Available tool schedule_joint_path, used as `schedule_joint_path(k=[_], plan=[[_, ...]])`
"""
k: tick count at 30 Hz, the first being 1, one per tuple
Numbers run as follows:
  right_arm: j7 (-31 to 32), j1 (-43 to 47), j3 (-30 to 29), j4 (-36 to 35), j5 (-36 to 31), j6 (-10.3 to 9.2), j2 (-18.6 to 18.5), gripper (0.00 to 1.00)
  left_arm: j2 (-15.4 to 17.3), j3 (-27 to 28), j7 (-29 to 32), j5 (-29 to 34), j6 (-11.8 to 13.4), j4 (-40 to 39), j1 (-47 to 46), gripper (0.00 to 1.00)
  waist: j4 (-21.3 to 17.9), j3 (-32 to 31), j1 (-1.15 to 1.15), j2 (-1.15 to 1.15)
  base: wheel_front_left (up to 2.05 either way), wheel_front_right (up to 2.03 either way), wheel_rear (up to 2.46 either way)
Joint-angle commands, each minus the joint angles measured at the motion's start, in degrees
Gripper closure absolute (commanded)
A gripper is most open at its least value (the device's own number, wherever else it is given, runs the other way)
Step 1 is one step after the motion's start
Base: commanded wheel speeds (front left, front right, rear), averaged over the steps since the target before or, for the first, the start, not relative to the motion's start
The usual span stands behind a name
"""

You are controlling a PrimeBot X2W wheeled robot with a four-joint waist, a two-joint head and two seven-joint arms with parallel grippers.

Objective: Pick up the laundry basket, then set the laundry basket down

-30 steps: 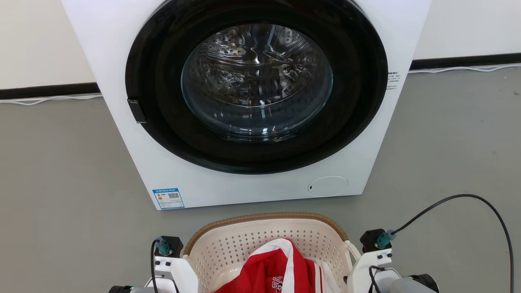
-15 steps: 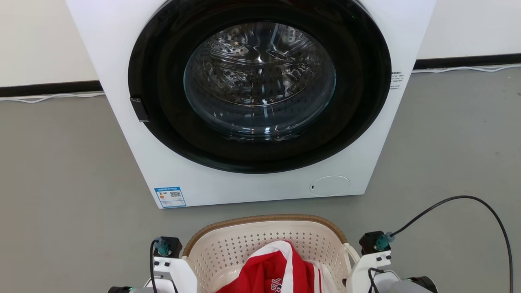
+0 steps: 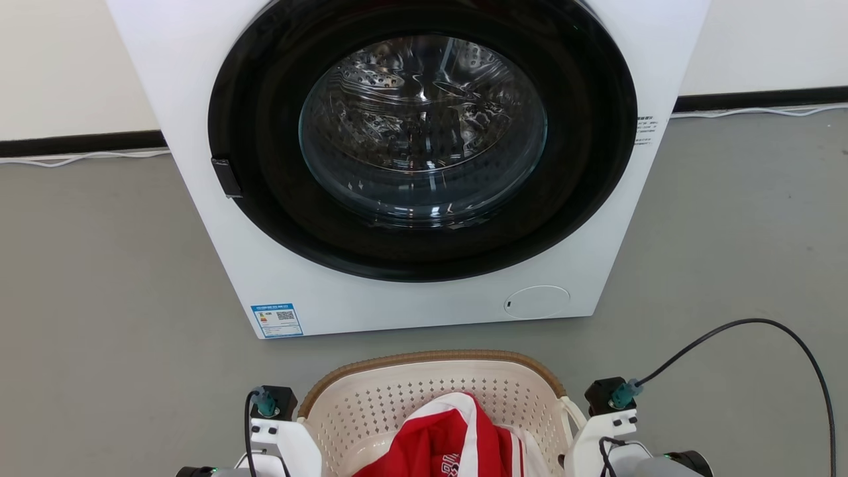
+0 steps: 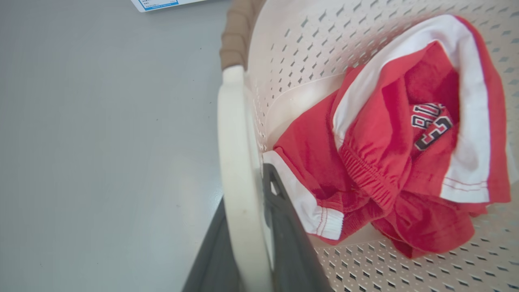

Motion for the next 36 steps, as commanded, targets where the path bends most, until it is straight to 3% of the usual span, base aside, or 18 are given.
schedule_joint_path(k=[1, 15, 36], plan=[[-1.92, -1.77, 0.88, -1.36, 0.14, 1.02, 1.56, 1.00, 0.36, 0.46, 0.07, -0.29, -0.73, -0.71, -1.04, 1.00, 0.02, 0.06, 0.00, 0.00, 0.00, 0.00, 0.00], [-8.24, -3.27, 2.49, -1.94, 1.03, 1.02, 1.56, 1.00, 0.74, 0.48, -3.22, -0.55, 2.50, -0.71, -3.55, 1.00, 0.36, 4.85, 0.00, 0.00, 0.00, 0.00, 0.00], [-23.03, -13.38, 4.34, 0.27, -1.52, 1.02, 1.43, 1.00, 2.35, 0.81, -12.46, -0.14, 5.22, -1.48, -13.03, 1.00, 0.79, 23.28, 0.00, 0.00, 0.00, 0.00, 0.00]])
